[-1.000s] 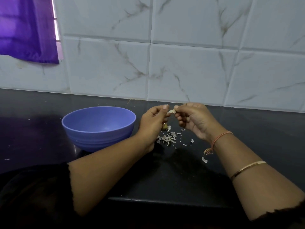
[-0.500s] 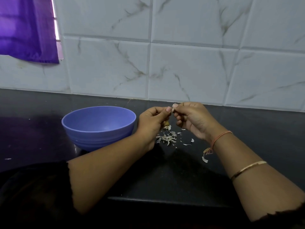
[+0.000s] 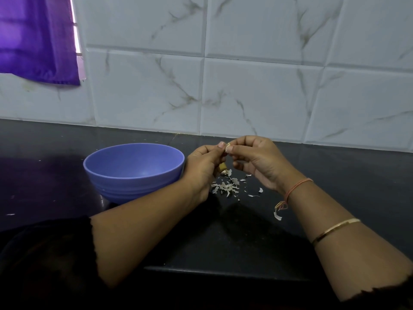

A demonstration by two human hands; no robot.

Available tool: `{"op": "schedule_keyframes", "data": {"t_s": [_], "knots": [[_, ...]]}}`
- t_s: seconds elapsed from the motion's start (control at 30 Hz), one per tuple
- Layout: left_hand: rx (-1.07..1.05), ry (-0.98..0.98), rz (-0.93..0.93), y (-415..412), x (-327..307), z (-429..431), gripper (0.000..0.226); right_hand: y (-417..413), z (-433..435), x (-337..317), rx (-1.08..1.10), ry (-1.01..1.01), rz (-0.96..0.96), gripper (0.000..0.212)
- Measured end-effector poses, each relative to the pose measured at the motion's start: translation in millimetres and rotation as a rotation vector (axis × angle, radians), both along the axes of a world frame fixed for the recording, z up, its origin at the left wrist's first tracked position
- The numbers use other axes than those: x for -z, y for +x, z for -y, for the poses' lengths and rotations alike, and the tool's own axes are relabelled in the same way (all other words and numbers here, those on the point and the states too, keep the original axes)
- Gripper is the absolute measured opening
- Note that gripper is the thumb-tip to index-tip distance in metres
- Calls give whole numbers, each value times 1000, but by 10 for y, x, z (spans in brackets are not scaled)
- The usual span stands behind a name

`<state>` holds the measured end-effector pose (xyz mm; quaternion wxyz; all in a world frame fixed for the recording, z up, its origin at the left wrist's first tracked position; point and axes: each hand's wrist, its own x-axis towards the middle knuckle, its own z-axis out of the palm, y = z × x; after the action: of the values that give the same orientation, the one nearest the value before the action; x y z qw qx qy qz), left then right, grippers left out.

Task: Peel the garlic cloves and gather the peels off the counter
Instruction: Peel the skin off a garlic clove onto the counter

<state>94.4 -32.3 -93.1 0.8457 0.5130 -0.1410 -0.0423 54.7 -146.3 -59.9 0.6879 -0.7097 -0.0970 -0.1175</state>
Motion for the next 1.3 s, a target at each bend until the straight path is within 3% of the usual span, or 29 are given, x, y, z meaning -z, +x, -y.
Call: {"op": "schedule_keyframes", "data": {"t_s": [0.3, 0.57, 0.8, 1.3], "knots": [[-13, 75, 6, -11, 3, 6, 18, 0, -10, -5, 45, -80, 17, 11], [-2, 27, -22, -8, -6, 8, 17, 2, 25, -1, 44, -102, 31, 16], [15, 9, -58, 4, -13, -10, 16, -5, 42, -8, 53, -116, 12, 9], [-73, 97, 45, -8, 17, 12, 13, -4, 47, -10, -5, -30, -63, 10]]}}
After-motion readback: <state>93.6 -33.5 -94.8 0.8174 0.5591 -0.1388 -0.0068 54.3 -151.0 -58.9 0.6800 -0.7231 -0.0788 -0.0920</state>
